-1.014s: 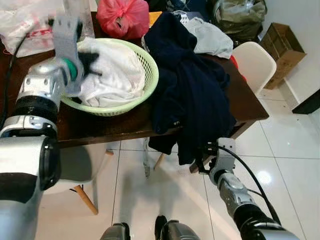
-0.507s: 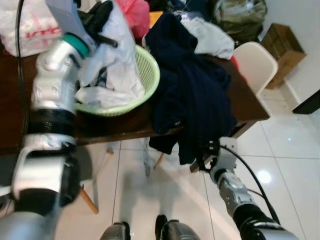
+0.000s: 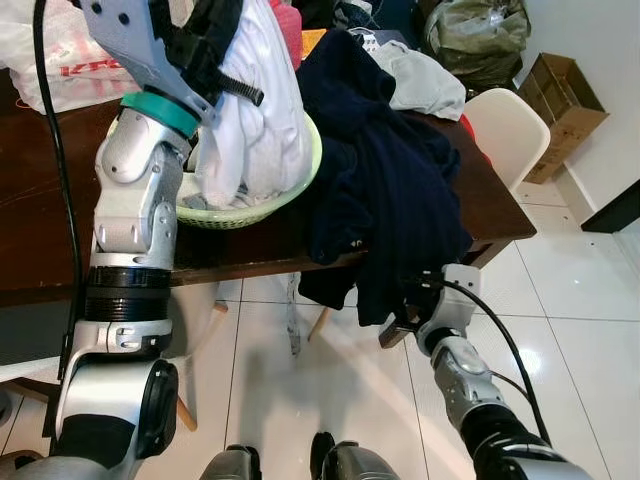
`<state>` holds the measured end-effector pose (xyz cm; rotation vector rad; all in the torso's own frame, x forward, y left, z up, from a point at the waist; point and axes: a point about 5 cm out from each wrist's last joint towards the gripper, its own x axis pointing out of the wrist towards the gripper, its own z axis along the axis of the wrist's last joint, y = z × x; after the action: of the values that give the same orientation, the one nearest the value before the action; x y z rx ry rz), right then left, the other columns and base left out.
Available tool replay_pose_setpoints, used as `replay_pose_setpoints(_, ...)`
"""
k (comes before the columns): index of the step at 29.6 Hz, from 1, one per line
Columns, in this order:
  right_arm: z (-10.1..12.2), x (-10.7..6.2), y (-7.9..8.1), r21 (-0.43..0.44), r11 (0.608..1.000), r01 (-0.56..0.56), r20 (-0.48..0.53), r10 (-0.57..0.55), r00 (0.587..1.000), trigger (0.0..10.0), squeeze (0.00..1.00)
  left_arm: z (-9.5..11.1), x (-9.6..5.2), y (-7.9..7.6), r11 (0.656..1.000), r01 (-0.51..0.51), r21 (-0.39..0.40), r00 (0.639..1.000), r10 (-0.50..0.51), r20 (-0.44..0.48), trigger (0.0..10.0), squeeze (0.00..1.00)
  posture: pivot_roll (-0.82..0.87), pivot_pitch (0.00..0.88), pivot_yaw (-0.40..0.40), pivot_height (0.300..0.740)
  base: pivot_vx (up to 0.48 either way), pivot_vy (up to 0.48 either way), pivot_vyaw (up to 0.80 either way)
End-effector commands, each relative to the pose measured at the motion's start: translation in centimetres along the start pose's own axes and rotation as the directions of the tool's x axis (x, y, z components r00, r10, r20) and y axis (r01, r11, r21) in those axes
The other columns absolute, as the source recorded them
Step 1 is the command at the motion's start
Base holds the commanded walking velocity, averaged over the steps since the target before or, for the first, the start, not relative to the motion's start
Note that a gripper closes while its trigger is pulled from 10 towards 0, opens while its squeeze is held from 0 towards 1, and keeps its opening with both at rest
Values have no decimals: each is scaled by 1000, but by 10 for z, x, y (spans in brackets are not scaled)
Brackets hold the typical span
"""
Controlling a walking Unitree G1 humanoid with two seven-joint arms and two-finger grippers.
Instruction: Hang hanger
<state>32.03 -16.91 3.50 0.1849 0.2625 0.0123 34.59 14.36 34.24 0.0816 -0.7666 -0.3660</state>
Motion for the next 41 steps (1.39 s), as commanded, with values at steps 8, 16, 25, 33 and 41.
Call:
replay_pose_setpoints(8, -2, -2, -6, 11, 1000, 22, 5, -23, 1000, 10000, 0, 0, -2, -7, 999, 30, 46, 999, -29, -14, 10000, 0, 52, 85, -48, 740, 0, 0, 0)
replay_pose_setpoints(16, 0, -1, -7, 42, 998, 40, 11, -40, 999, 10000, 0, 11, 5, 3, 992, 42, 120, 999, -45, 22, 10000, 0, 52, 88, -54, 740, 0, 0, -423)
replay_pose_setpoints(25, -4, -4, -15, 22, 996, 89, -12, -89, 996, 10000, 0, 33, 29, 2, 979, 82, 186, 987, -105, 118, 10000, 0, 50, 89, -48, 740, 0, 0, -800)
replay_pose_setpoints(33, -5, -6, -21, 20, 993, 115, -16, -114, 993, 10000, 0, 74, 52, 8, 956, 35, 290, 963, -110, 248, 10000, 0, 52, 89, -45, 740, 0, 0, -800)
replay_pose_setpoints(41, -5, -5, -19, 29, 993, 115, -11, -114, 993, 10000, 0, 94, 63, 5, 948, 52, 314, 938, -154, 310, 10000, 0, 53, 89, -40, 740, 0, 0, -800)
